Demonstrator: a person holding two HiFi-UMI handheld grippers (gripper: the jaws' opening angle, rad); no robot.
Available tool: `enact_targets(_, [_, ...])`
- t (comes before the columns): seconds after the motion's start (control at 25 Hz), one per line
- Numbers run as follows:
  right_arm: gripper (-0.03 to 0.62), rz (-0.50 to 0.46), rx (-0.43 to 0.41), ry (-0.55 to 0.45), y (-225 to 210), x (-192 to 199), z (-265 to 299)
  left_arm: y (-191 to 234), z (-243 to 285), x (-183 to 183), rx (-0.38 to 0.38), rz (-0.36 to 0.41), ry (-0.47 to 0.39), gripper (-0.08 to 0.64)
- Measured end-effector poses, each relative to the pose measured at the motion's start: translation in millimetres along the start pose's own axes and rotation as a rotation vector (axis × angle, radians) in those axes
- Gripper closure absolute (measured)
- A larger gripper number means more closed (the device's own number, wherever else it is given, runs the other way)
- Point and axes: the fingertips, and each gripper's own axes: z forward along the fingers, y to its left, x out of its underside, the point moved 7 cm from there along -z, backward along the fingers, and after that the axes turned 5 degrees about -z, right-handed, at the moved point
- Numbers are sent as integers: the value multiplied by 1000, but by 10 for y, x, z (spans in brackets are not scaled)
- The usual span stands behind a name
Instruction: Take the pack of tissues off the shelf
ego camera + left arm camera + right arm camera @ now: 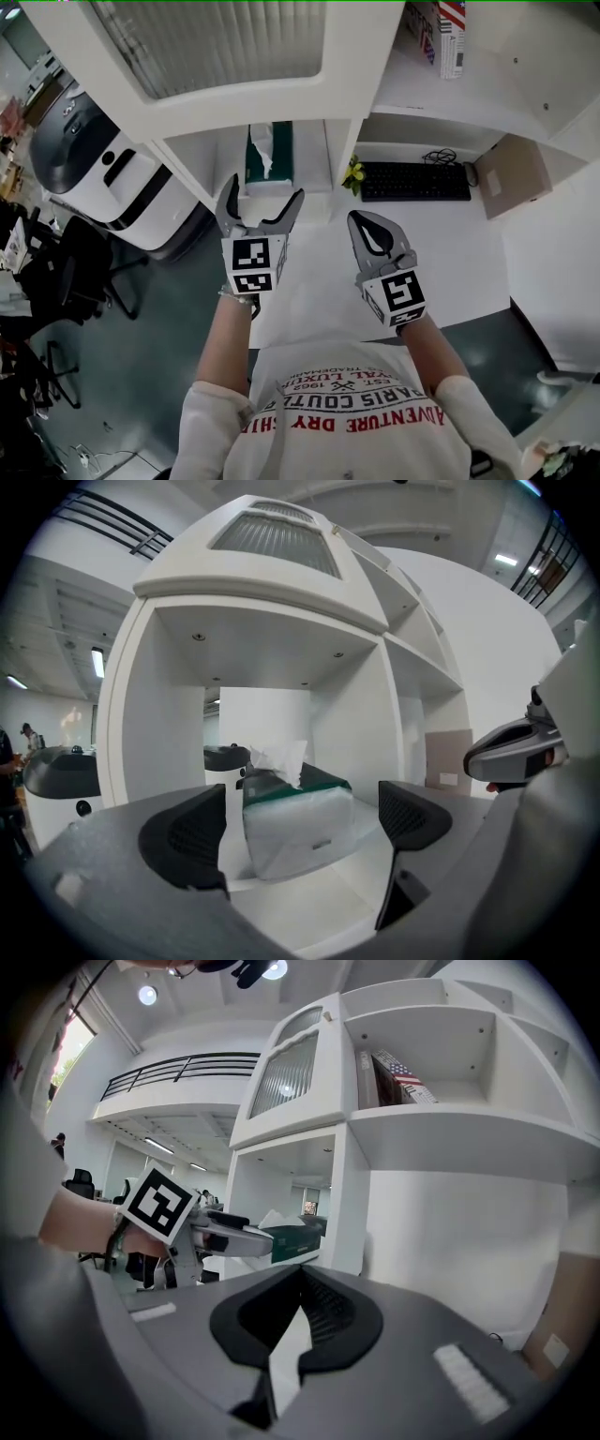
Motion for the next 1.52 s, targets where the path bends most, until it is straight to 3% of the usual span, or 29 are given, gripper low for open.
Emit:
enact_targets(0.16, [592,-14,22,18,-70,14,76,8,214,40,-12,-8,27,41])
enact_targets(0.36, [592,-3,28,20,-154,51,134,31,422,125,-49,-71,73,32])
enact_targets(0.68, [593,20,29,54,-249,168,146,39,554,170,-106,8,139,53])
enact_targets(1.08, [592,22,33,59,-353,188,54,39,492,119,-115,0,122,114])
enact_targets(1.52, [592,3,0,26,-225,104,-175,-118,-116,-150,-115,9,20,115])
